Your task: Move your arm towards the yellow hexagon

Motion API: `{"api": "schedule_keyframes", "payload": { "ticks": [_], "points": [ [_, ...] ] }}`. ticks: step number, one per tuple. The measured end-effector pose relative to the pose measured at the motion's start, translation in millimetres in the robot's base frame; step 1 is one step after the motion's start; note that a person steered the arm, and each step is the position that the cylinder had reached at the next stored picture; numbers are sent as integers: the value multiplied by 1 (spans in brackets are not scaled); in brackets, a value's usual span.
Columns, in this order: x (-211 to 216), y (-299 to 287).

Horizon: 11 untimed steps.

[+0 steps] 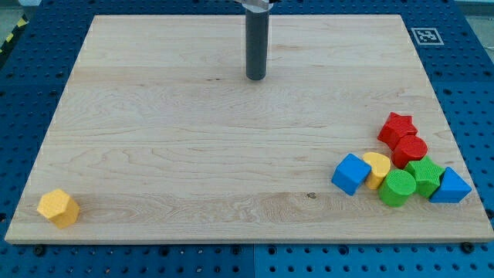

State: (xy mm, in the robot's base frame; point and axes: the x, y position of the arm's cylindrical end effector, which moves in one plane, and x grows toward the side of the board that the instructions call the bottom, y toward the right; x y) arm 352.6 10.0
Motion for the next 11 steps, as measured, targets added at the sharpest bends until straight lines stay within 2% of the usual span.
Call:
{"api": "schedule_keyframes", "payload": {
  "ticks": [3, 4, 6, 7, 8, 9, 10, 11],
  "points": [
    [0, 0],
    [3, 23],
    [9, 205],
    [36, 252],
    [62, 274],
    [62, 299],
    [52, 308],
    [33, 290]
  ]
}}
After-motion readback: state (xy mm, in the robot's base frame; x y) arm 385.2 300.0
